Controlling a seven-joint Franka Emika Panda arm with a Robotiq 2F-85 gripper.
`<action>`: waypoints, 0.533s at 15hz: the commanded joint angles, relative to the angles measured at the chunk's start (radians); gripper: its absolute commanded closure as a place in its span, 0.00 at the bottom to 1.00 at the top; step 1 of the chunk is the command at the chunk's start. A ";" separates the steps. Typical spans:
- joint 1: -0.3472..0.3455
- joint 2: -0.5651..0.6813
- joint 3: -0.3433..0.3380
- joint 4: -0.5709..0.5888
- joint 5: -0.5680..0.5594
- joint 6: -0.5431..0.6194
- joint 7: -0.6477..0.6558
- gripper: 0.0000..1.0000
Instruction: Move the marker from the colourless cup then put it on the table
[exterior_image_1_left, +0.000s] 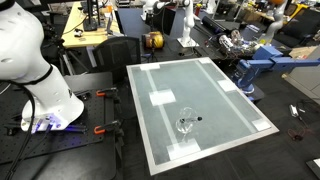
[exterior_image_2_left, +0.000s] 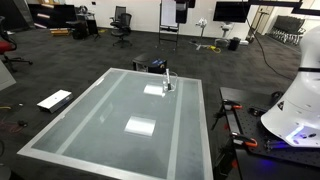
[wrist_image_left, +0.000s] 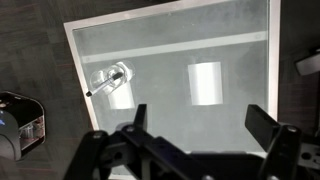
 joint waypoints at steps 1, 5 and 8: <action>-0.022 -0.050 -0.038 -0.068 -0.035 0.080 0.040 0.00; -0.045 -0.079 -0.079 -0.144 -0.055 0.193 0.032 0.00; -0.065 -0.104 -0.092 -0.224 -0.085 0.329 0.062 0.00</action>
